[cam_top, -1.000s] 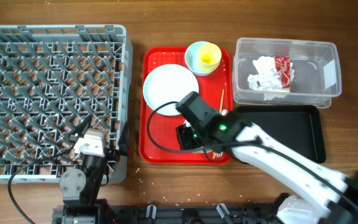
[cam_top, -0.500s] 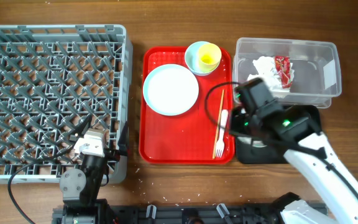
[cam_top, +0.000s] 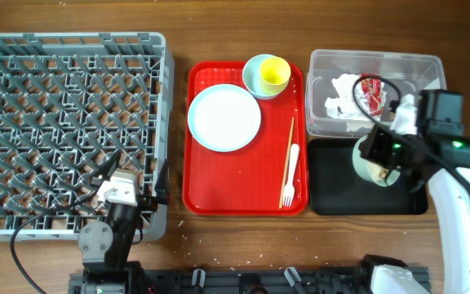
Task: Sort waste into correct bins and load items into the dishwasher rack
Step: 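Lift the green bowl and tip the rice onto the black tray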
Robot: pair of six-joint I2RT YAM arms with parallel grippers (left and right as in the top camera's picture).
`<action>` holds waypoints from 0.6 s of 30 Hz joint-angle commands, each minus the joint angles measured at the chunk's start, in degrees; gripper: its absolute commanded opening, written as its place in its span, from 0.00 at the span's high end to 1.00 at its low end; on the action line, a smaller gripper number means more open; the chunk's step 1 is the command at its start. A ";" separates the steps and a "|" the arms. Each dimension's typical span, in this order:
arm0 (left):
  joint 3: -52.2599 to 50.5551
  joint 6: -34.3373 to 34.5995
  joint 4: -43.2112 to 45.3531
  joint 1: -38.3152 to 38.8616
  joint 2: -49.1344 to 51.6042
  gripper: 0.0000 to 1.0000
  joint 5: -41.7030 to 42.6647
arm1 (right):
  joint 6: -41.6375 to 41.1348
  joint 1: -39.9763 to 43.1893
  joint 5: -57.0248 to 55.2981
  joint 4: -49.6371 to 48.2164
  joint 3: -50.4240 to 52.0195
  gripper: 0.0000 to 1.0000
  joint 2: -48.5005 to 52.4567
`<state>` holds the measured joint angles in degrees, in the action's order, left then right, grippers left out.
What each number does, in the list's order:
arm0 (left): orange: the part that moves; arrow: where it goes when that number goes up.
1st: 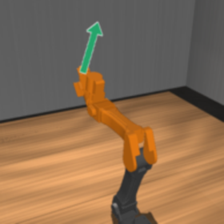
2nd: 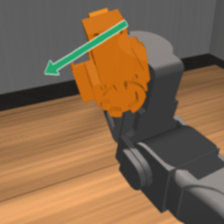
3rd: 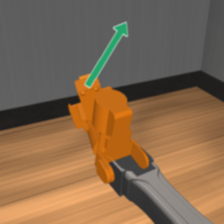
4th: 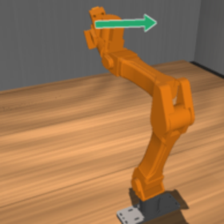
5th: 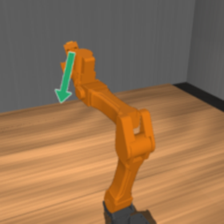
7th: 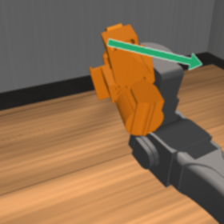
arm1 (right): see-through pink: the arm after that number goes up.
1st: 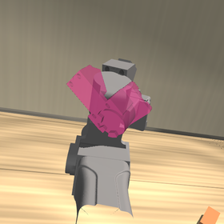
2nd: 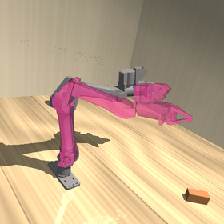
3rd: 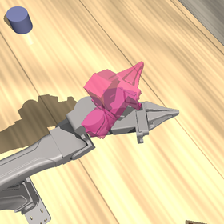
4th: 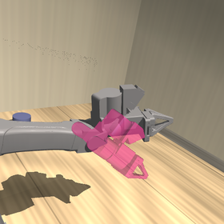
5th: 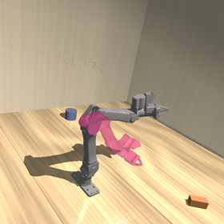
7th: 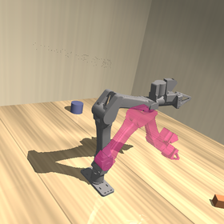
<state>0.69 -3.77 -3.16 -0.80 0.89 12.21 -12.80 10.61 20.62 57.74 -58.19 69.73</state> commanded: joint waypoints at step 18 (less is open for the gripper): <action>-0.35 0.33 -0.09 0.33 -0.33 0.00 -0.28 | 7.69 26.38 60.41 -32.24 25.88 0.96 2.19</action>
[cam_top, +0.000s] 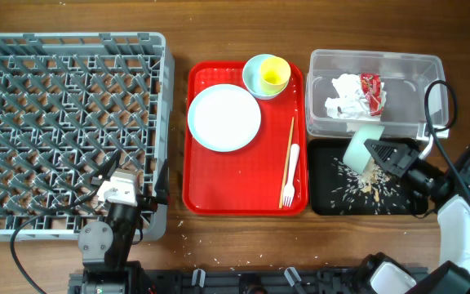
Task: Sort waste into correct bins and load items into the dishwasher rack
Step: 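Lift the green bowl and tip the rice onto the black tray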
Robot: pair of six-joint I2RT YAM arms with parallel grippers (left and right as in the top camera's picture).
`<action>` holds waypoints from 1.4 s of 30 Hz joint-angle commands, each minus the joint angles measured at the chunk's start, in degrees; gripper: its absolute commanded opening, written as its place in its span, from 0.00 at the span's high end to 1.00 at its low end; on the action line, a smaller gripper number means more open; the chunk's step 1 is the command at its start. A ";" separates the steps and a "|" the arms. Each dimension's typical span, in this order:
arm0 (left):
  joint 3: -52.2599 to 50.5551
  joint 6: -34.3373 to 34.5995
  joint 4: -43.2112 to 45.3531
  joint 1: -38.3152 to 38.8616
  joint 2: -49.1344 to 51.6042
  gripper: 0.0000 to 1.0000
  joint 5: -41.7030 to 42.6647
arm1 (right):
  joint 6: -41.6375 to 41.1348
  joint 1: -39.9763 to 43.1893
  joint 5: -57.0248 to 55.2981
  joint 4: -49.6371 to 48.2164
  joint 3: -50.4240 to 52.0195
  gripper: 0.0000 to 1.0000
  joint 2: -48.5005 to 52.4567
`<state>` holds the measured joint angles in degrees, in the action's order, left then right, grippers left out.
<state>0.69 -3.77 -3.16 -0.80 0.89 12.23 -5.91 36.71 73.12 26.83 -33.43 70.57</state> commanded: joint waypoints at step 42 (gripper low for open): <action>-0.35 0.33 -0.09 0.33 -0.33 0.00 -0.31 | -35.28 0.48 12.59 -20.61 1.14 0.96 2.51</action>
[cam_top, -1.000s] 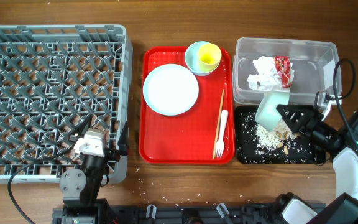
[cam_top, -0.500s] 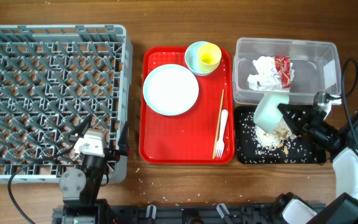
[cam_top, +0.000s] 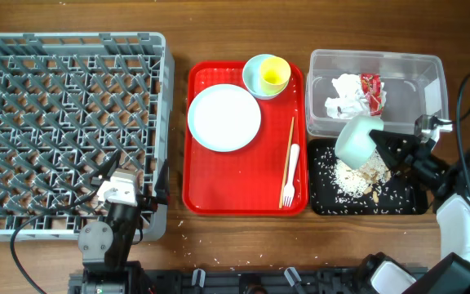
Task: Sort waste into correct bins and load items into the dishwasher rack
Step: 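Lift the green bowl and tip the rice onto the black tray, then place the empty green bowl back on the red tray and release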
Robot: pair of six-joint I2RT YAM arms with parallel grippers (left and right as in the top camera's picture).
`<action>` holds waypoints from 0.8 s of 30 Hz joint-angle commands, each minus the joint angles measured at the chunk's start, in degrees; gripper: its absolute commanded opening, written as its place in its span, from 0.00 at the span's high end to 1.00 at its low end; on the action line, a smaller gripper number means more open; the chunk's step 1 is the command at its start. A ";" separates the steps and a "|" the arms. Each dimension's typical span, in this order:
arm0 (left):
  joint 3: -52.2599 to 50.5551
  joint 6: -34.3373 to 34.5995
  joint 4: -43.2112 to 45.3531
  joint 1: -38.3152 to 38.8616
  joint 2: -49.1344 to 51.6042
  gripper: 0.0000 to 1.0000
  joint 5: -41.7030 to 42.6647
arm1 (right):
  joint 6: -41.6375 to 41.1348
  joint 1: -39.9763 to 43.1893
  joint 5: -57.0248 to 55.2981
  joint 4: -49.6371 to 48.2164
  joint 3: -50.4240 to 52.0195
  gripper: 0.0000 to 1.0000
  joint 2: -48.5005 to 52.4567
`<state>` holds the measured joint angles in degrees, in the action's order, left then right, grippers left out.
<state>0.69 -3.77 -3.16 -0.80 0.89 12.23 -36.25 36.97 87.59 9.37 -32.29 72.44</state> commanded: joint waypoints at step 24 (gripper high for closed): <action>-0.35 0.33 -0.09 0.33 -0.33 0.00 -0.31 | -13.09 -87.14 -106.84 1.14 0.00 0.95 -6.67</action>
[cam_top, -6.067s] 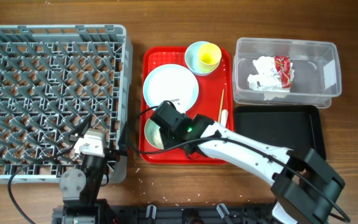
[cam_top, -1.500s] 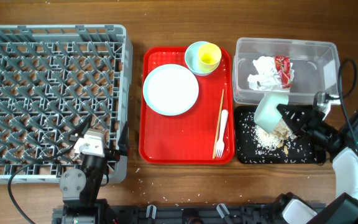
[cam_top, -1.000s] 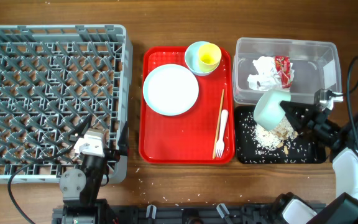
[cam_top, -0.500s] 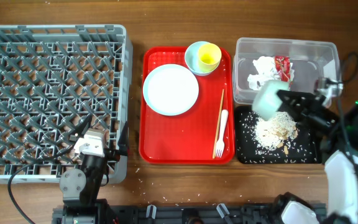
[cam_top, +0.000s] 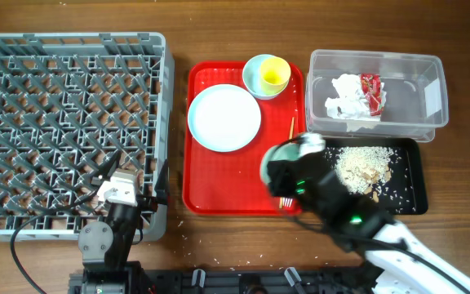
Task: Sort waste into correct bins and load items into the dishwasher rack
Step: 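Place the empty green bowl back on the red tray and release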
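Note:
My right arm reaches from the lower right across the red tray's (cam_top: 219, 184) right side. At its tip my right gripper (cam_top: 299, 157) holds a pale green cup (cam_top: 307, 144), blurred, with the fingers mostly hidden under the wrist. On the red tray lie a white plate (cam_top: 224, 118), a pale blue bowl (cam_top: 255, 77) holding a yellow cup (cam_top: 274, 73), a wooden chopstick (cam_top: 291, 124) and a white fork (cam_top: 285, 201), mostly covered by the arm. Spilled rice (cam_top: 361, 167) lies heaped on the black tray (cam_top: 410, 192). My left gripper (cam_top: 108, 167) rests at the rack's front edge.
The grey dishwasher rack (cam_top: 64, 122) fills the left of the table. A clear bin (cam_top: 432, 98) at the back right holds crumpled tissue (cam_top: 345, 98) and a red wrapper (cam_top: 372, 90). Crumbs dot the wood near the front edge.
My right arm has gone from the black tray leftward to the red tray's right side, the cup with it. The rice heap now lies uncovered on the black tray. The left arm has not moved.
My right gripper held the cup over the black tray below the clear bin. Then the cup was tipped and a little rice lay on the tray. Later the heap was larger. Now the cup is over the red tray, away from the rice.

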Robot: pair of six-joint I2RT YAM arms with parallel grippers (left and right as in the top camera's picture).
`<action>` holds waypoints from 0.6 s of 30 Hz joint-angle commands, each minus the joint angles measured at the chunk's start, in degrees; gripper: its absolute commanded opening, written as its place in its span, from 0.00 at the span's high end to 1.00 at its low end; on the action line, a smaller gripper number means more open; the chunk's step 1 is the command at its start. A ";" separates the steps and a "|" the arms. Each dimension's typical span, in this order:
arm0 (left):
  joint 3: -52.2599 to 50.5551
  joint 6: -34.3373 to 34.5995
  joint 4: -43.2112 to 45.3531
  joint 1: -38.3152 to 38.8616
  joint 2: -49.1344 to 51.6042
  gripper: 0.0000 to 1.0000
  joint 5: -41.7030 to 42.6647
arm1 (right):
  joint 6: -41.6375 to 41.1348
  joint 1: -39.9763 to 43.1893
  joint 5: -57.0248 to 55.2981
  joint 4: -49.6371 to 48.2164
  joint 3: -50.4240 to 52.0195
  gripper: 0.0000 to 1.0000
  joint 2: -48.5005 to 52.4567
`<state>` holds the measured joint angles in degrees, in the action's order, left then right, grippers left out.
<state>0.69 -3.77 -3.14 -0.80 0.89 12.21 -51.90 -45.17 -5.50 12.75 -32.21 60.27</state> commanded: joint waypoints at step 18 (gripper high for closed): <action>-0.35 0.33 -0.11 0.33 -0.33 0.00 -0.28 | 18.88 -8.59 4.20 -6.40 -13.60 0.62 23.82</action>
<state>0.69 -3.77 -3.14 -0.80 0.89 12.21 -34.37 -54.02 -4.21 4.16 -44.49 83.37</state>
